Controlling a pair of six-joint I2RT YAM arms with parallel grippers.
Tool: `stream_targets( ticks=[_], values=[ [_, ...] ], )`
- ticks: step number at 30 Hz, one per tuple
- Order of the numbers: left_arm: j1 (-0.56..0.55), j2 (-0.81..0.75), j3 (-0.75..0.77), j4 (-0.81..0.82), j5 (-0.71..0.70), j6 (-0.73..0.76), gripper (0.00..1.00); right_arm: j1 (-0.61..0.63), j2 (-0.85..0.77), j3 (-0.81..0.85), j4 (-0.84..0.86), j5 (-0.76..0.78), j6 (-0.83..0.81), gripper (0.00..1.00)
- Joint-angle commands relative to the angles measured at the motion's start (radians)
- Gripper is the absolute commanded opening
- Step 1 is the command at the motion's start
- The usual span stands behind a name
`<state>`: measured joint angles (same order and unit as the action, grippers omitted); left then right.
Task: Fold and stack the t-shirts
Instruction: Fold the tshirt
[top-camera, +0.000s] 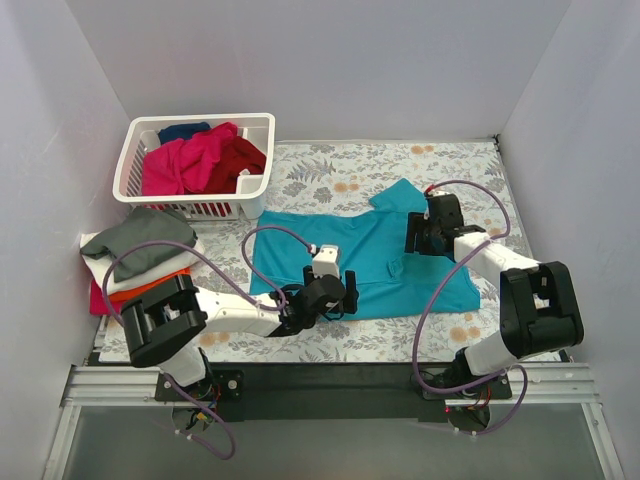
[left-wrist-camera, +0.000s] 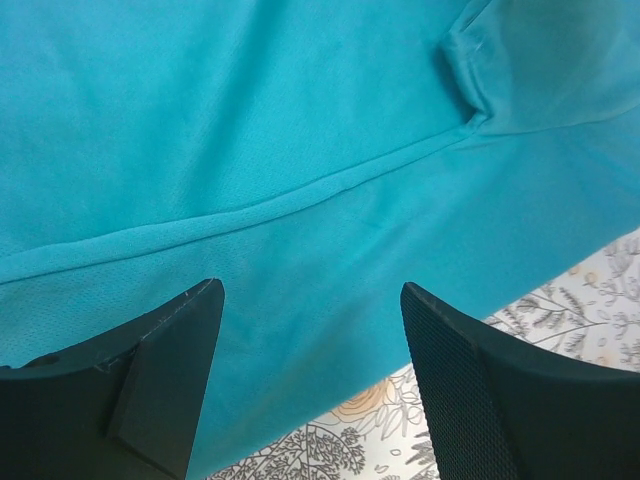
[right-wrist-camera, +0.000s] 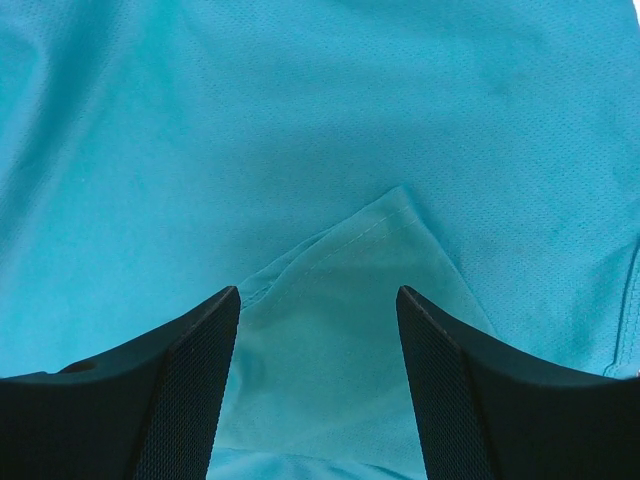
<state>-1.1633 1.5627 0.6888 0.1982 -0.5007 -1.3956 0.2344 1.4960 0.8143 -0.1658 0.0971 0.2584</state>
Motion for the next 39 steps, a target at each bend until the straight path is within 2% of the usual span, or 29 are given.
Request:
stream_targets(
  ticks=[1,9,13,22,29,33,39],
  values=[
    [0.001,0.033,-0.011,0.021,-0.016,-0.014,0.66,-0.023,0.021,-0.021,0.043,-0.016,0.007,0.58],
    [-0.003,0.042,-0.069,0.052,0.014,-0.059,0.66,-0.101,0.027,-0.133,0.109,-0.161,0.044,0.58],
    [-0.013,0.043,-0.112,0.104,0.040,-0.085,0.66,-0.121,-0.016,-0.185,0.094,-0.155,0.056,0.58],
    [-0.095,0.074,-0.143,0.132,0.033,-0.135,0.66,-0.185,-0.219,-0.287,0.023,-0.126,0.058,0.59],
    [-0.163,0.042,-0.187,0.124,0.005,-0.203,0.66,-0.198,-0.256,-0.314,0.002,-0.125,0.058,0.59],
    [-0.202,0.027,-0.173,0.087,-0.018,-0.227,0.66,-0.198,-0.278,-0.326,-0.008,-0.114,0.050,0.59],
    [-0.233,-0.082,-0.043,-0.129,-0.146,-0.185,0.67,-0.198,-0.371,-0.265,-0.060,-0.142,0.028,0.59]
  ],
)
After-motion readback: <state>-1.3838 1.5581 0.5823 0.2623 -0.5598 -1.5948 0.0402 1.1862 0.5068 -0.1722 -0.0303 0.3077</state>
